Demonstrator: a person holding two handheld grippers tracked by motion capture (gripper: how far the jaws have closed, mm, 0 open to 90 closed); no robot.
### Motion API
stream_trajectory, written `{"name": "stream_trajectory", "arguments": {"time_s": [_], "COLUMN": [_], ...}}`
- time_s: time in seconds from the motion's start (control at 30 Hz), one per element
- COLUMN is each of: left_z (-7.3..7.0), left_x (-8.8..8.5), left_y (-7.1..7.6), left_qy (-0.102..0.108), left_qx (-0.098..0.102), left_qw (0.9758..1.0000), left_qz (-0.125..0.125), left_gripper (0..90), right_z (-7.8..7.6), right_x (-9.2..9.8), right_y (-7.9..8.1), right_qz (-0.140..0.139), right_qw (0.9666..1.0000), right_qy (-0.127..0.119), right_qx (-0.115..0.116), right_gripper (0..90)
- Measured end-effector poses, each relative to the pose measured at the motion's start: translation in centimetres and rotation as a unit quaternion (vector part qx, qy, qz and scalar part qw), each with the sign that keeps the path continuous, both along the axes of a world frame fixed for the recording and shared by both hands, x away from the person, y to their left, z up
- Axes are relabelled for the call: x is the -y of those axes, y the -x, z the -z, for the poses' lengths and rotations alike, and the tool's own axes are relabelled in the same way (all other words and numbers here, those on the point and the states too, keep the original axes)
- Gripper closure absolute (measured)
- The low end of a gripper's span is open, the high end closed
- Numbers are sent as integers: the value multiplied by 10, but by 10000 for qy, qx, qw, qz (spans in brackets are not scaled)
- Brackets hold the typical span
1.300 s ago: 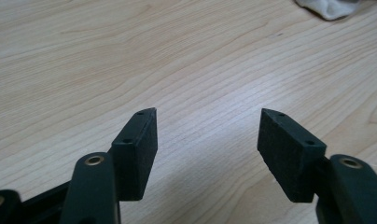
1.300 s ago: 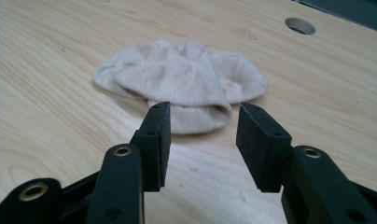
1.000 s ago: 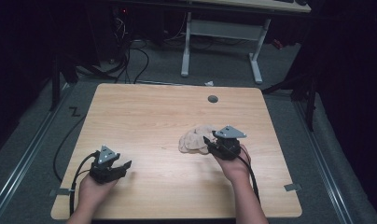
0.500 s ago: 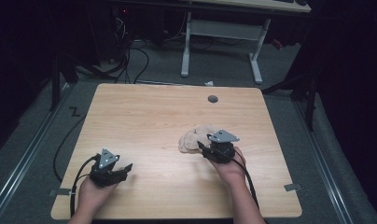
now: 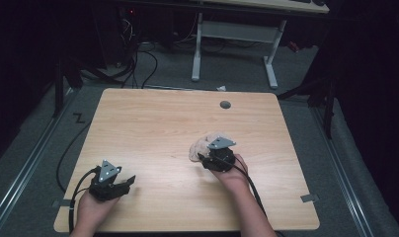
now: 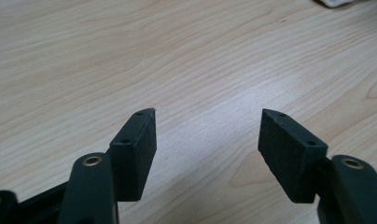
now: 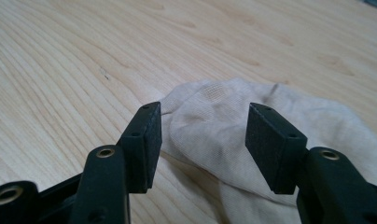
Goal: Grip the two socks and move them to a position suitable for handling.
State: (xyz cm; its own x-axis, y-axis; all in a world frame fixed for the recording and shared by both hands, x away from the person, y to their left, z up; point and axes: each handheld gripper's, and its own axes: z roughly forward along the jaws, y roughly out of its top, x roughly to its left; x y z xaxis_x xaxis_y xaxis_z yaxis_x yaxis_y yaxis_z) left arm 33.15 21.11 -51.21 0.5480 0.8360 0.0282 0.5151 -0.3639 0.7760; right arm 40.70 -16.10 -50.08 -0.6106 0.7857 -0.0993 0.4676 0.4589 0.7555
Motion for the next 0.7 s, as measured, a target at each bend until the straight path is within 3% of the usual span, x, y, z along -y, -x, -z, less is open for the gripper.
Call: {"name": "stream_trajectory", "arguments": {"time_s": [0.07, 0.23, 0.27, 0.3, 0.33, 0.43, 0.47, 0.5, 0.63, 0.7], "left_z": [0, -2, -2, -2, -2, -2, -2, -2, -3, -3], "left_x": [-1, -10, -10, -10, -10, -8, -8, -7, -6, -5], "left_y": [1, 8, 8, 9, 9, 8, 8, 7, 7, 7], "left_qy": [-10, 25, 25, 53, 53, 31, 31, 13, 16, -22], "left_qx": [5, 23, 23, 5, 5, 31, 31, 29, 38, 46], "left_qw": [10000, 9999, 9999, 9999, 9999, 10000, 10000, 10000, 10000, 10000], "left_qz": [-18, -103, -103, -121, -121, -73, -73, -55, -29, 4], "left_gripper": [376, 376, 376, 376, 376, 375, 375, 375, 375, 375], "right_z": [2, 17, 17, 18, 18, 11, 11, 9, 7, 1], "right_x": [-2, -12, -12, -13, -13, -8, -8, -5, 0, 5], "right_y": [-2, -14, -14, -13, -13, -9, -9, -8, -7, -5], "right_qz": [-1, 14, 14, 19, 19, 84, 84, 148, 215, 243], "right_qw": [10000, 9977, 9977, 9971, 9971, 9979, 9979, 9979, 9984, 9993], "right_qy": [53, 647, 647, 737, 737, 627, 627, 623, 512, 294], "right_qx": [-47, -212, -212, -209, -209, -111, -111, -58, -74, -42], "right_gripper": [458, 452, 452, 539, 539, 739, 739, 801, 839, 843]}}
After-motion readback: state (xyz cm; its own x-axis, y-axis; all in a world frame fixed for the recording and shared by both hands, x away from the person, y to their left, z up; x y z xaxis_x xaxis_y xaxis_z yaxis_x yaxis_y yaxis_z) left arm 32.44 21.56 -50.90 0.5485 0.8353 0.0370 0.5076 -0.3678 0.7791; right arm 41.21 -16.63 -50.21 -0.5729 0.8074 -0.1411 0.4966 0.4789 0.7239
